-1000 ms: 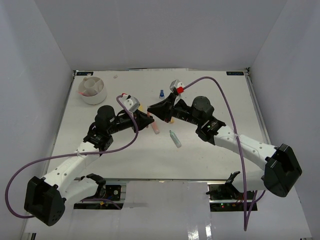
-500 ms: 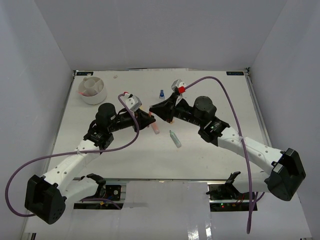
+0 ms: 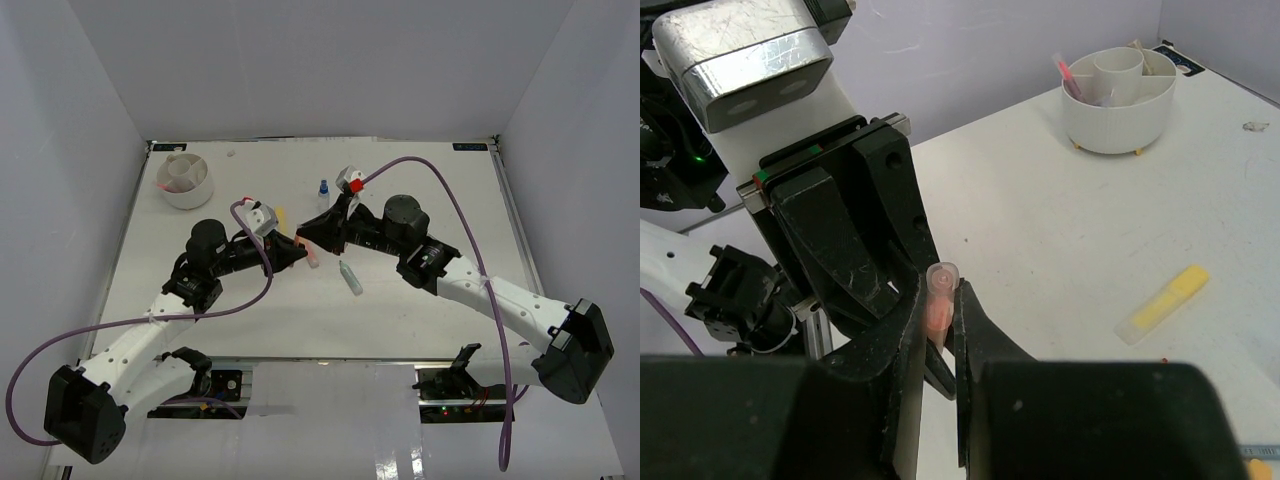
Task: Sort the stationery into containers
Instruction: Close the pen cap on the pen.
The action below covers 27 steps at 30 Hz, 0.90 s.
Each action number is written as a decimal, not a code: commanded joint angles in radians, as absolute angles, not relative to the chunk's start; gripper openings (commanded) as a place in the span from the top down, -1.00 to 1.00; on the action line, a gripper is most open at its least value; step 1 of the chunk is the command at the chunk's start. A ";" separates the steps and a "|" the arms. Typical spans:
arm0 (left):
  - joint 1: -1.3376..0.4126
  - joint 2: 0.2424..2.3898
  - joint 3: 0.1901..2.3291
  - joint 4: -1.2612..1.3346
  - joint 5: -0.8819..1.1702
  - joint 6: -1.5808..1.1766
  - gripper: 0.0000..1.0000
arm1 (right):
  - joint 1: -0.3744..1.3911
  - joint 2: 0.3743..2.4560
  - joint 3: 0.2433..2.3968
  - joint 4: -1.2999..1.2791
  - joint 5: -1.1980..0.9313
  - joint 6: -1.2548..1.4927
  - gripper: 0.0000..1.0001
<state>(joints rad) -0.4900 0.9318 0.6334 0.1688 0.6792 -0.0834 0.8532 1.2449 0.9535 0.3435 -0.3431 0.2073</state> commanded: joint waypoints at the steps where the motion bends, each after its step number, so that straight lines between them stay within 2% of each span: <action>1: -0.480 0.865 0.675 0.336 0.687 -0.100 1.00 | 0.847 1.263 0.894 0.095 -0.350 0.181 0.83; 6: -0.480 0.854 0.652 0.330 0.681 -0.126 1.00 | 0.845 1.250 0.896 0.098 -0.347 0.175 0.80; 9: -0.480 0.854 0.643 0.325 0.681 -0.135 1.00 | 0.845 1.250 0.899 0.103 -0.353 0.175 0.67; 16: -0.480 0.857 0.624 0.305 0.669 -0.147 1.00 | 0.845 1.224 0.911 0.110 -0.341 0.175 0.18; 24: -0.480 0.851 0.594 0.290 0.586 -0.170 1.00 | 0.845 1.161 0.913 0.104 -0.264 0.153 -0.12; 25: -0.480 0.850 0.594 0.287 0.565 -0.173 1.00 | 0.845 1.145 0.911 0.094 -0.250 0.147 -0.28; 27: -0.480 0.847 0.594 0.276 0.511 -0.179 1.00 | 0.845 1.131 0.902 0.075 -0.198 0.127 -0.44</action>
